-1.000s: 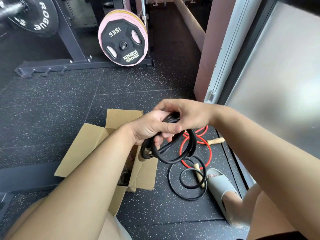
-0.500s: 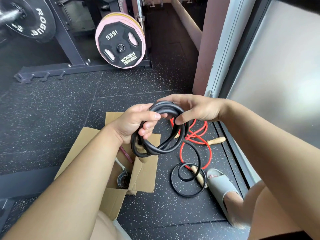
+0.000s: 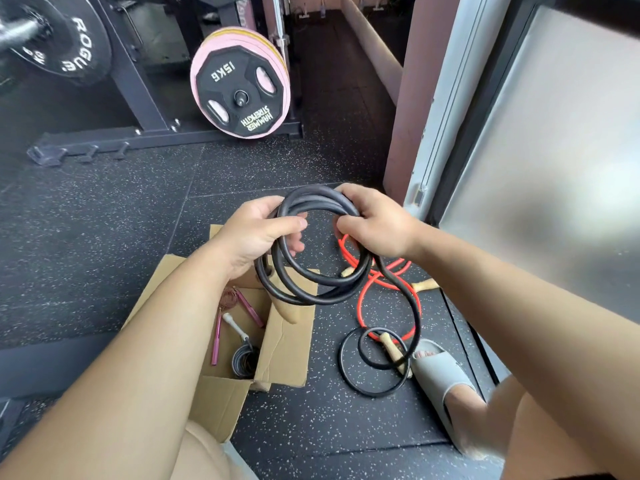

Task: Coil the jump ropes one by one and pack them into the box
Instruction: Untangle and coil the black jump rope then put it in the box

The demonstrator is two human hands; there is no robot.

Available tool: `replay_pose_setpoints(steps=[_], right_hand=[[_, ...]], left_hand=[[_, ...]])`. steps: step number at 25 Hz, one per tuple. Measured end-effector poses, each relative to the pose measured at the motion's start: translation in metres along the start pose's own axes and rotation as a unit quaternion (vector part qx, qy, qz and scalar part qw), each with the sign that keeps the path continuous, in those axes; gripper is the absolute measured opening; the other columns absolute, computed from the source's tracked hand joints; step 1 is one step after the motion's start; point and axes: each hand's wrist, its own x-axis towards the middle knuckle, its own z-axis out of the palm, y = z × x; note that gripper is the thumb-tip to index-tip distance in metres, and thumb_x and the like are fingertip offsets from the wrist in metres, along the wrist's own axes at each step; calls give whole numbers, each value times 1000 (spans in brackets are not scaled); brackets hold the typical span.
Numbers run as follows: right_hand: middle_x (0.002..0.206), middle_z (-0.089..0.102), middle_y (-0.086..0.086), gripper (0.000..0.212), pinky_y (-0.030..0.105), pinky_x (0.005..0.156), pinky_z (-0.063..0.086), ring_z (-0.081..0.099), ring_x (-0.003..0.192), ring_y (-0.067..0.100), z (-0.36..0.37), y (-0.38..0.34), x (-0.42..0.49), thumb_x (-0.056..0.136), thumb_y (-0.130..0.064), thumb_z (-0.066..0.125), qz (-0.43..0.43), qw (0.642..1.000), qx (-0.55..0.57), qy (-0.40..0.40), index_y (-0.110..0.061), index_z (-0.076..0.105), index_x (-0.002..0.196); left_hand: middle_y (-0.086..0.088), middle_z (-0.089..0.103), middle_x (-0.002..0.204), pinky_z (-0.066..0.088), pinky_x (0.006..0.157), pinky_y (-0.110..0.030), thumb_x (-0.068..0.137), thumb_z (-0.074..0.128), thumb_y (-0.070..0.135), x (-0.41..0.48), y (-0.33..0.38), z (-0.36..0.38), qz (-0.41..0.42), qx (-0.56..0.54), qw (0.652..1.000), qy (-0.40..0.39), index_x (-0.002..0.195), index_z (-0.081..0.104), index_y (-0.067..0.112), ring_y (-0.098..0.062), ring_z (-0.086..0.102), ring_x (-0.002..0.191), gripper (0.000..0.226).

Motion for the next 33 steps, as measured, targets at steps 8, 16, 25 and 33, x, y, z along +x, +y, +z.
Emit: replay_pose_setpoints(steps=[8,16,25,33], right_hand=[[85,63,3,44,25,56,51,59,60,11,-8,-3,-2,90,-10,74,-10,986,167,-8,-8,54,129],[143,42,16,54,46,109,41,48,129,31,0,-3,-4,99,-37,62,-280,934,-181,129,-14,48,147],[113,73,-6,36,28,90,54,68,100,4,18,-25,-11,100,-26,62,-283,957,-65,3,-16,63,135],[79,66,-5,25,33,68,49,59,68,12,22,-25,-11,103,-30,51,-199,962,-159,-93,-13,69,108]], left_hand=[[-2,71,87,54,59,-26,90,58,-12,-5,1,4,28,-35,995,-93,116,58,9,-22,72,74,34],[2,61,81,34,50,-28,76,59,9,3,1,5,70,-223,971,-58,114,56,12,-10,37,48,39],[1,65,88,56,71,-32,59,83,64,6,0,1,33,-263,964,-29,128,55,12,-16,63,82,91],[-3,66,96,53,66,-22,58,89,51,8,-3,17,66,-64,995,-33,129,44,12,-8,68,77,92]])
